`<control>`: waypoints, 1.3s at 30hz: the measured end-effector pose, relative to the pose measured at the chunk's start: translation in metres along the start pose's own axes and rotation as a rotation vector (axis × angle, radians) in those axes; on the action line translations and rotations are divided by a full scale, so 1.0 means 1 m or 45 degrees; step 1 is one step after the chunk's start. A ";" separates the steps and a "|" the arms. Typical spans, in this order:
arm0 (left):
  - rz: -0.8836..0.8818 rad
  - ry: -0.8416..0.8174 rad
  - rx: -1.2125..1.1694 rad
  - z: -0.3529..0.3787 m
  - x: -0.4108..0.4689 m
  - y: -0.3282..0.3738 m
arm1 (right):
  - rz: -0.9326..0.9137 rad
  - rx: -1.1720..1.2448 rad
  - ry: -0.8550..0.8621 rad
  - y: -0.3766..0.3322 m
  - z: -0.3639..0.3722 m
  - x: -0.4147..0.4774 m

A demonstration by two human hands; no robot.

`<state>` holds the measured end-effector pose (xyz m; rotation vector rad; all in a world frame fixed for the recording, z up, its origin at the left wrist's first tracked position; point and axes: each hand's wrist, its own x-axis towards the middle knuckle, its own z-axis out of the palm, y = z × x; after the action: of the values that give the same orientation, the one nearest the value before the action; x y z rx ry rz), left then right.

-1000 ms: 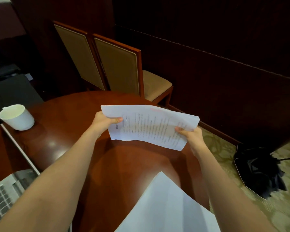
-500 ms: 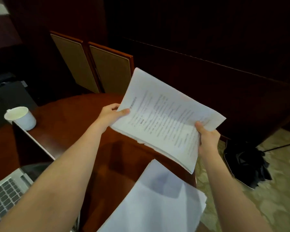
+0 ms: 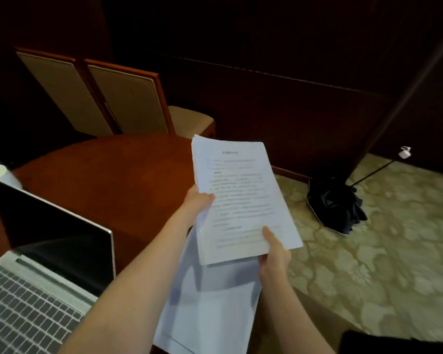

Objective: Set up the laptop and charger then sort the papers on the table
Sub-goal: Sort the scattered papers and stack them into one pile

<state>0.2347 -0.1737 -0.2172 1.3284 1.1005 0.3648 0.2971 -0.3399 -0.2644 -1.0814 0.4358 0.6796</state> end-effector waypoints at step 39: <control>-0.303 -0.066 0.217 -0.024 -0.073 -0.123 | -0.030 -0.705 -0.120 0.035 -0.068 -0.012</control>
<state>0.1364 -0.2491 -0.2929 1.3295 1.2514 0.0617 0.2642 -0.3952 -0.3080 -1.5640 0.1510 0.8517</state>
